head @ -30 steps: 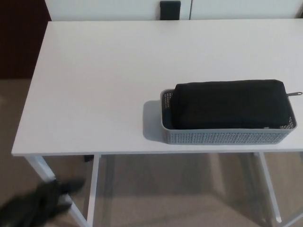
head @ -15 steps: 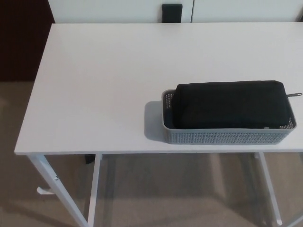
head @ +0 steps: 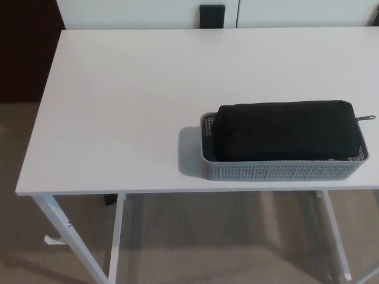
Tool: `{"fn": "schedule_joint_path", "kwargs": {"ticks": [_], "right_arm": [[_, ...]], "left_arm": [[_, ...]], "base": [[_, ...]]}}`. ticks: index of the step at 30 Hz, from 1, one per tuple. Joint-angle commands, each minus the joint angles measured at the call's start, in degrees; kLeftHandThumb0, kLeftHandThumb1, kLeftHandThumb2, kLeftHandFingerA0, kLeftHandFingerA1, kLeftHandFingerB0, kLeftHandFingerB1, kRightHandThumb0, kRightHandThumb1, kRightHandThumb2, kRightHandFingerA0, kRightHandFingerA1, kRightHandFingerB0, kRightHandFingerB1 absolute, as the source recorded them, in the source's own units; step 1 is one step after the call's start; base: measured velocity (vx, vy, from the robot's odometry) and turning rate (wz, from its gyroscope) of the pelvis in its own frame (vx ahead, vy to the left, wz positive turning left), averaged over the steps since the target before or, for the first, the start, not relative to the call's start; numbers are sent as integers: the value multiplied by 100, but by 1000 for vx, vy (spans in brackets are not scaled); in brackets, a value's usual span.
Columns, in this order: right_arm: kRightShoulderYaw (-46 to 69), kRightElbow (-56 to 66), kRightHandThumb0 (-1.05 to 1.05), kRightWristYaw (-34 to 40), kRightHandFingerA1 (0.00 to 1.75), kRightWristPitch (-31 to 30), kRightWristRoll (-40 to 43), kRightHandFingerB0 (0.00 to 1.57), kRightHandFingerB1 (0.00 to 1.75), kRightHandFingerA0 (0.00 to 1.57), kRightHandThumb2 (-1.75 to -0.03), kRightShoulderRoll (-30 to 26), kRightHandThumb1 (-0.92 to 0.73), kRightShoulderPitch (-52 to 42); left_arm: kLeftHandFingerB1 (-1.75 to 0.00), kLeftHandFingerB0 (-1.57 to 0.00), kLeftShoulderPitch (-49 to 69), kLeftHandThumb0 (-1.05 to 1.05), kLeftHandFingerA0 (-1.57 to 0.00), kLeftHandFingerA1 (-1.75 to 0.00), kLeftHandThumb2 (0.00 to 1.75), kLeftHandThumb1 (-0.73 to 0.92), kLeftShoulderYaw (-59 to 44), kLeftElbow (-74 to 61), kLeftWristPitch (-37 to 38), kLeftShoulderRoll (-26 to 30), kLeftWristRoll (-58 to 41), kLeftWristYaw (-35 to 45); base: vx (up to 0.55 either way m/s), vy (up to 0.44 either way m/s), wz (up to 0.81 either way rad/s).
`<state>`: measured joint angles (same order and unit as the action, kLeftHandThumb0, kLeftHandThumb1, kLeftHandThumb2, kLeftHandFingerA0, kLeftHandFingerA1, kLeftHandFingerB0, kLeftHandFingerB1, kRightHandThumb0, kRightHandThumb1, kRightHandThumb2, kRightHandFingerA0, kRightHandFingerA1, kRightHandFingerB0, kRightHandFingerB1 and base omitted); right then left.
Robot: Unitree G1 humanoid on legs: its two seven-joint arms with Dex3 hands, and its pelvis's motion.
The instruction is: The robot walk towards a table in front and pick up a black pencil case on the left hand side and put the pencil case into a small container on the right hand side
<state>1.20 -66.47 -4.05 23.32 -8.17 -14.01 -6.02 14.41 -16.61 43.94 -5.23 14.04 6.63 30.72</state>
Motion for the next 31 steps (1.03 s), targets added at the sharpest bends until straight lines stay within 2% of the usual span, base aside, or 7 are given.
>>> {"fn": "schedule_joint_path", "kwargs": {"ticks": [1,7,15,19,20,29,31], "right_arm": [[384,132,-77,352,73,489,356,27,55,50,-95,43,-53,-47],[782,202,-78,475,84,743,565,21,57,41,-61,177,-71,-111],[981,191,-75,634,79,788,528,24,53,46,-61,247,-70,-2],[974,193,-82,658,78,790,516,21,57,47,-95,245,-60,2],[980,207,-74,648,81,795,530,23,54,45,-61,249,-69,-7],[984,211,-77,702,82,831,538,24,56,49,-61,254,-69,13],[982,182,-78,709,81,848,532,24,55,49,-61,242,-70,23]], "left_arm": [[-10,-13,-484,-82,-10,-35,80,49,-280,1038,1231,362,-217,-1104],[-50,0,-561,-36,0,-50,90,31,-519,1147,1503,307,-540,-870],[-23,-10,-922,-59,-20,-46,56,49,-106,1558,1635,473,-313,-1327],[-50,0,-960,-34,-1,-51,86,27,-73,1670,1719,493,-426,-1276],[-26,-6,-943,-63,-9,-43,72,41,-50,1670,1735,496,-440,-1265],[-50,0,-1004,-34,0,-50,86,26,98,1815,1819,555,-459,-1287],[-25,-6,-1018,-65,-9,-44,74,41,118,1844,1839,559,-474,-1267]], "base": [[0,0,0],[0,0,0],[0,0,0],[0,0,0],[0,0,0],[0,0,0],[0,0,0]]}}
